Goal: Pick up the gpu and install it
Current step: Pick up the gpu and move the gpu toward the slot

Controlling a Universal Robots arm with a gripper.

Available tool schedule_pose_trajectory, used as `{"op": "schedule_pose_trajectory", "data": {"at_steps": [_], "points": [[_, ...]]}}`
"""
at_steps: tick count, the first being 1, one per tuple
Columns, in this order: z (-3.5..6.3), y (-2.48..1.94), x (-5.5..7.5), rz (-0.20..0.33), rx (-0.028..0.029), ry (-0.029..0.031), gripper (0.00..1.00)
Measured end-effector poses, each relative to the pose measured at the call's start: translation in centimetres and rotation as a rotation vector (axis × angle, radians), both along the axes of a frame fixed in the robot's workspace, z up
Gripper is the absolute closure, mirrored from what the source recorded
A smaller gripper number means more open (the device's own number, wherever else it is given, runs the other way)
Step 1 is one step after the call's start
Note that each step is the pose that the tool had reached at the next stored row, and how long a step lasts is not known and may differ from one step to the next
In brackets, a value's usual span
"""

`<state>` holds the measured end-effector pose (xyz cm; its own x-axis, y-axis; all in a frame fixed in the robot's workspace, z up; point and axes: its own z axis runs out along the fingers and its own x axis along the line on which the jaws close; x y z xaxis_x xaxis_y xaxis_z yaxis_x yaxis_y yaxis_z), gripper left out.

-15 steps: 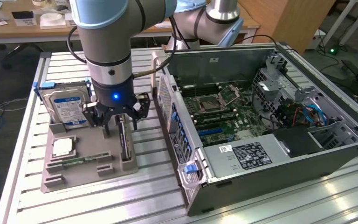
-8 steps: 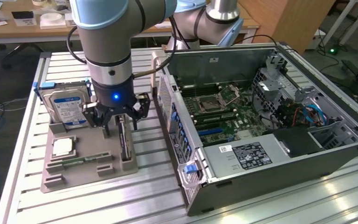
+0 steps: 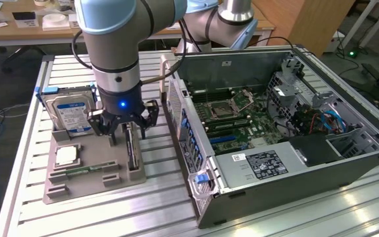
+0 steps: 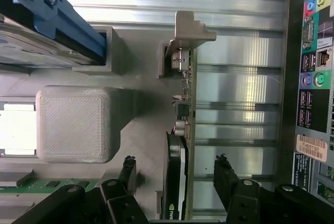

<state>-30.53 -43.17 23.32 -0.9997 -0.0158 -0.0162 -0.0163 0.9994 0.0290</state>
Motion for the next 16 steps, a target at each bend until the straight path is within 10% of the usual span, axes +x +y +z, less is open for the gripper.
{"op": "schedule_pose_trajectory", "data": {"at_steps": [16], "points": [[-0.82, 0.00, 0.00, -0.015, 0.0002, -0.0002, 0.29]]}}
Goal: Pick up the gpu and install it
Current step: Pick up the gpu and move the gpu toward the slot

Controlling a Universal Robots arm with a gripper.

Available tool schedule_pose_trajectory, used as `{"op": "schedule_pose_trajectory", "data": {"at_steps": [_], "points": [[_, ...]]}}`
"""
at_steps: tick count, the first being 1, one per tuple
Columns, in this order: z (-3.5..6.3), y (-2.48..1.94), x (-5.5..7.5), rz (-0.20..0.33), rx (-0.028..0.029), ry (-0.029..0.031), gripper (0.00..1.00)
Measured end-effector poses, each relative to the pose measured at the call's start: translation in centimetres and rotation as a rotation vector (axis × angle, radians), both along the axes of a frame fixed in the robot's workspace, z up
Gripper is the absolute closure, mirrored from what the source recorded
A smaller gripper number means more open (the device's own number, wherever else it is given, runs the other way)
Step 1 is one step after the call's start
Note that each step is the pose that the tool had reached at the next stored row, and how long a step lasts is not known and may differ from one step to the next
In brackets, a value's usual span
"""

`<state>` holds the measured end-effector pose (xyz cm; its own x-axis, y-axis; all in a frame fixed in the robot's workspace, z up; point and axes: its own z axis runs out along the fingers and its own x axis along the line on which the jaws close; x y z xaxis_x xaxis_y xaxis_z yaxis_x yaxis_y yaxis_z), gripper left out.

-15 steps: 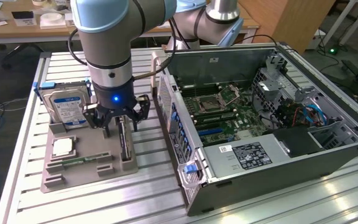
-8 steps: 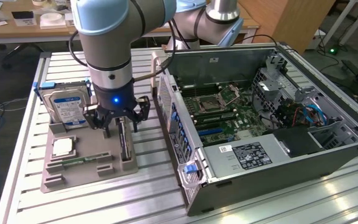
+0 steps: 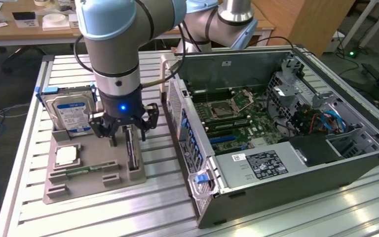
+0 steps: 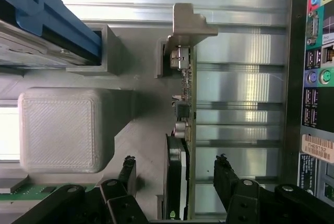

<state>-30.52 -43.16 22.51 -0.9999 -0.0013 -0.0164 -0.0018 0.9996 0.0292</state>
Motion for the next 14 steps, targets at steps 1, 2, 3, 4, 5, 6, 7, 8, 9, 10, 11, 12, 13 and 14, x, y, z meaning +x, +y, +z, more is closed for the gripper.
{"op": "schedule_pose_trajectory", "data": {"at_steps": [1, 2, 3, 4, 5, 6, 7, 8, 9, 10, 11, 12, 13, 14], "points": [[-0.05, 0.00, 0.00, 0.000, 0.0000, 0.0000, 0.29], [-0.14, 0.00, 0.00, -0.001, 0.0000, 0.0000, 0.29], [-0.18, 0.00, 0.00, -0.001, 0.0000, 0.0000, 0.29], [-0.22, 0.00, 0.00, -0.001, -0.0001, 0.0001, 0.29], [-0.26, 0.00, 0.00, -0.002, 0.0000, 0.0000, 0.29], [-0.30, 0.00, 0.00, -0.002, 0.0000, 0.0000, 0.29], [-0.33, 0.00, 0.00, -0.002, -0.0001, 0.0001, 0.29], [-0.37, 0.00, 0.00, -0.002, 0.0000, 0.0000, 0.29], [-0.41, 0.00, 0.00, -0.002, 0.0001, -0.0001, 0.29], [-0.45, 0.00, 0.00, -0.002, 0.0000, 0.0000, 0.29], [-0.50, 0.00, 0.00, -0.002, 0.0000, 0.0000, 0.29], [-0.54, 0.00, 0.00, -0.002, 0.0000, 0.0000, 0.29], [-0.60, 0.00, 0.00, -0.002, 0.0001, 0.0000, 0.29], [-0.64, 0.00, 0.00, -0.002, 0.0000, -0.0001, 0.29]]}}
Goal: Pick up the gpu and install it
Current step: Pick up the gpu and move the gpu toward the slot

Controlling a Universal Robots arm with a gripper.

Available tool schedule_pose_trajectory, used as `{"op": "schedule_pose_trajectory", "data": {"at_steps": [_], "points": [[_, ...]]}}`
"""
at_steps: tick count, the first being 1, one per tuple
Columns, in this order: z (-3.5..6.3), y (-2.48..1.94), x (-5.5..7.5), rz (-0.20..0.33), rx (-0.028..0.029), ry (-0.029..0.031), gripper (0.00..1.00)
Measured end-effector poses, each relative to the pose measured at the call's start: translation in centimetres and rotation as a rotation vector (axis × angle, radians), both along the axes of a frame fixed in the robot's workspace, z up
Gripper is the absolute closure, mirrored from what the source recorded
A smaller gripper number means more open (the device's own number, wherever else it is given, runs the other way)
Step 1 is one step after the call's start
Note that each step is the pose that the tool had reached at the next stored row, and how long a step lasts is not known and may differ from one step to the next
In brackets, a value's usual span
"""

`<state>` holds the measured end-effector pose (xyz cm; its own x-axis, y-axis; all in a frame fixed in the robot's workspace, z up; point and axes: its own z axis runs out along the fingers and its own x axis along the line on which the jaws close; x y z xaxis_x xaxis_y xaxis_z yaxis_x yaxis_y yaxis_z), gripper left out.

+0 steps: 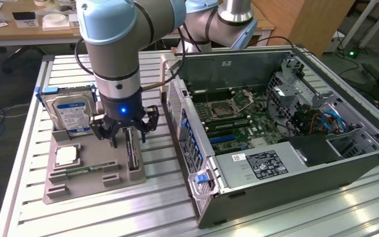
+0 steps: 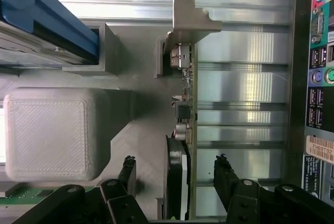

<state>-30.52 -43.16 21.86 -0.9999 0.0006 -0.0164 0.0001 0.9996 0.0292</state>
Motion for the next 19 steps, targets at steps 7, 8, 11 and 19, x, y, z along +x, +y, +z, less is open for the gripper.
{"op": "schedule_pose_trajectory", "data": {"at_steps": [7, 8, 11, 19], "points": [[-0.36, 0.00, 0.00, 0.000, 0.0000, 0.0001, 0.29], [-0.40, 0.00, 0.00, 0.000, 0.0000, 0.0001, 0.29], [-0.55, 0.00, 0.00, 0.000, -0.0001, 0.0002, 0.29], [-0.87, 0.00, 0.00, -0.001, -0.0001, 0.0001, 0.29]]}}
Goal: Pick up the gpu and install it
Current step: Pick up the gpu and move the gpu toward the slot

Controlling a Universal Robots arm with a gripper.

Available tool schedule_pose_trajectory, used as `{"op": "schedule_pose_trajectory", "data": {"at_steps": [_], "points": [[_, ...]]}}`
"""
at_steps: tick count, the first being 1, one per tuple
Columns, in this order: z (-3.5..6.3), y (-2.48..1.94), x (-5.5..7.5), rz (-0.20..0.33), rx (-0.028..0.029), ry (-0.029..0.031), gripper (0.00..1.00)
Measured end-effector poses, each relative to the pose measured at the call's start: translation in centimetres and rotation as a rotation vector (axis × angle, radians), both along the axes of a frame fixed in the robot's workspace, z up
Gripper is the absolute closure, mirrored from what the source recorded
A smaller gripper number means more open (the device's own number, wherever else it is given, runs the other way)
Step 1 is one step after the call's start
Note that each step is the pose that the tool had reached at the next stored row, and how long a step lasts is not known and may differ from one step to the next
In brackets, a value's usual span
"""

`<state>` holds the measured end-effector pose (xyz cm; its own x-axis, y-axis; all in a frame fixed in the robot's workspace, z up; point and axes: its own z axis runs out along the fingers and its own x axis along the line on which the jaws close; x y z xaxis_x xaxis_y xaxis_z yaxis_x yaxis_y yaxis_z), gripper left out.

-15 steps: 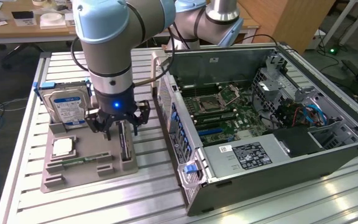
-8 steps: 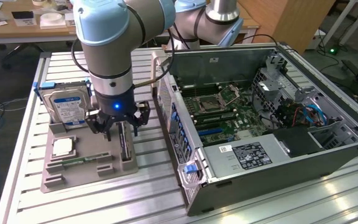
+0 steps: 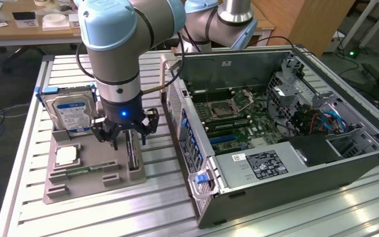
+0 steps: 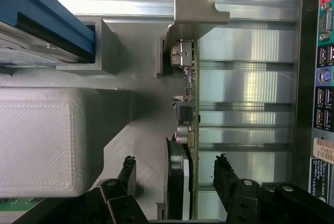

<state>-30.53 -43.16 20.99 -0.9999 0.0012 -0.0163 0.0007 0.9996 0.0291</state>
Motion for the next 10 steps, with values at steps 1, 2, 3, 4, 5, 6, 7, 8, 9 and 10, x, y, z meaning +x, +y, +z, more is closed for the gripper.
{"op": "schedule_pose_trajectory", "data": {"at_steps": [1, 2, 3, 4, 5, 6, 7, 8, 9, 10], "points": [[0.00, 0.00, 0.00, 0.000, 0.0000, 0.0000, 0.29], [0.00, 0.00, 0.00, 0.000, 0.0000, 0.0001, 0.29], [0.00, 0.00, 0.00, 0.000, 0.0001, 0.0000, 0.29], [0.00, 0.00, 0.00, 0.000, 0.0000, 0.0000, 0.29], [-0.01, 0.00, 0.00, 0.000, 0.0001, -0.0001, 0.29], [0.00, 0.00, 0.00, 0.000, 0.0001, 0.0000, 0.31], [0.00, 0.00, 0.00, 0.000, 0.0001, -0.0001, 0.37], [0.00, 0.00, 0.00, 0.000, 0.0000, -0.0001, 0.37], [0.00, 0.00, 0.00, 0.000, 0.0000, 0.0000, 0.44], [0.00, 0.00, 0.00, 0.000, 0.0000, -0.0001, 0.49]]}}
